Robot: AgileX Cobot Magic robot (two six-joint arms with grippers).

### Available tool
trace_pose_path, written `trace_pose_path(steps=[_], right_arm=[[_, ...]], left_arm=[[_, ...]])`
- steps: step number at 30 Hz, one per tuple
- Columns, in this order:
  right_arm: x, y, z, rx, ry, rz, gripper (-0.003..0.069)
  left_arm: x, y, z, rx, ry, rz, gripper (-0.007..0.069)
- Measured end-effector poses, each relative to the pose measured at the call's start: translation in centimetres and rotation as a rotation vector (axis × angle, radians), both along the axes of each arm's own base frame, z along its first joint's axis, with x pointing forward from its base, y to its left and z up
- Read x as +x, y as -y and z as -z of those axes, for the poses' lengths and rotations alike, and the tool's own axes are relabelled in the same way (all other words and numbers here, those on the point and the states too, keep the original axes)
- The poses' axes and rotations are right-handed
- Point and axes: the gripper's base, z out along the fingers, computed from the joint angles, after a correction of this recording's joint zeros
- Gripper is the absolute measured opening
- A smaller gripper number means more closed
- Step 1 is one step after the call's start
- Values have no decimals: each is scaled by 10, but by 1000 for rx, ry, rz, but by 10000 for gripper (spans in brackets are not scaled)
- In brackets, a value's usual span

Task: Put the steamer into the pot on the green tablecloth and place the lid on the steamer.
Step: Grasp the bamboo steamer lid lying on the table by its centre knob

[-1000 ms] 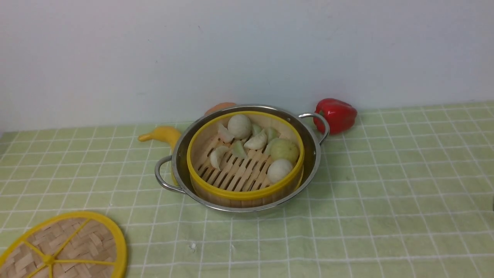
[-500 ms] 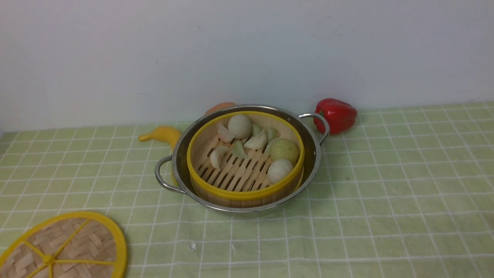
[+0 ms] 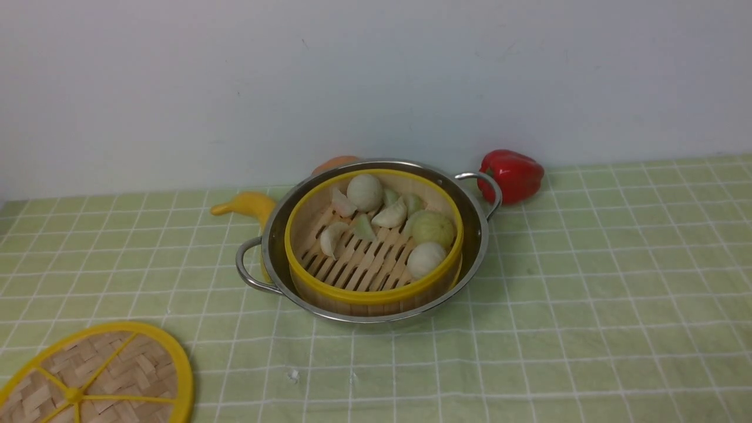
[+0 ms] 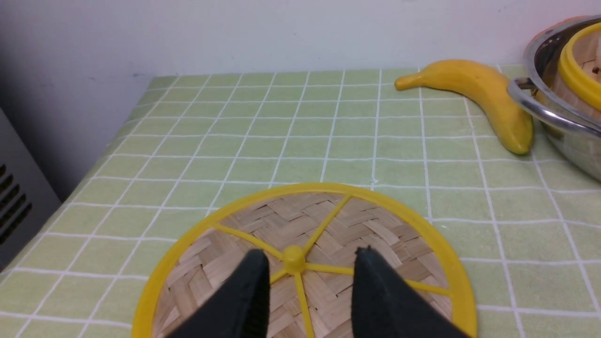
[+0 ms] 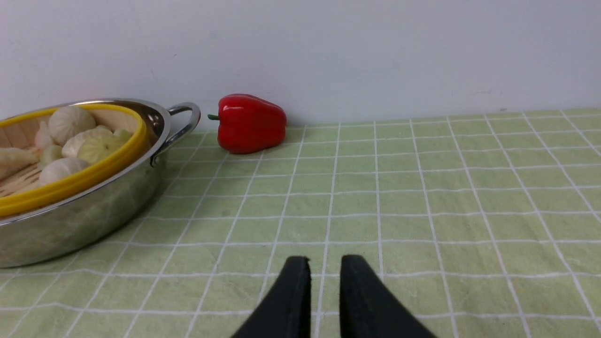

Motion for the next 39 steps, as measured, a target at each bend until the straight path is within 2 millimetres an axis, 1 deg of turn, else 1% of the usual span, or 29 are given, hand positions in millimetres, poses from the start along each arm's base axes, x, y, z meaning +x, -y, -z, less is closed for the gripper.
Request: trace_pose_path(steps=[18,20,21,22,24,27,29,32,34,35,36,37,39], right_arm=[[0,0,0,3,0,1,172],[0,0,0,3,0,1,175],[0,0,0,3,0,1,178],[0,0,0,3,0,1,183],[0,0,0,3,0,1,188],[0,0,0,3,0,1,194],[0,0,0,4,0,1,199],[0,0,0,4,0,1,205],[0,0,0,4,0,1,211],[0,0,0,4,0,1,218],[0,0,0,4,0,1,218],[0,0,0,4,0,1,225],[0,0,0,4,0,1,230]], left_arm=[[0,0,-1,15,6,2,243],[1,0,-3,-28,38,-2,243],[2,2,-5,-96,77,-6,243],[3,3,-9,-208,139,-14,243],[4,4,-13,-303,199,-21,243],[4,4,-18,-400,273,-29,243],[4,3,-25,-479,358,-40,243],[4,1,-30,-530,425,-52,243],[2,2,-39,-542,453,-45,243],[-1,4,-57,-513,464,-17,243],[-1,5,-59,-508,455,-12,243],[-2,7,-75,-455,416,15,243],[1,10,-95,-388,309,36,243]])
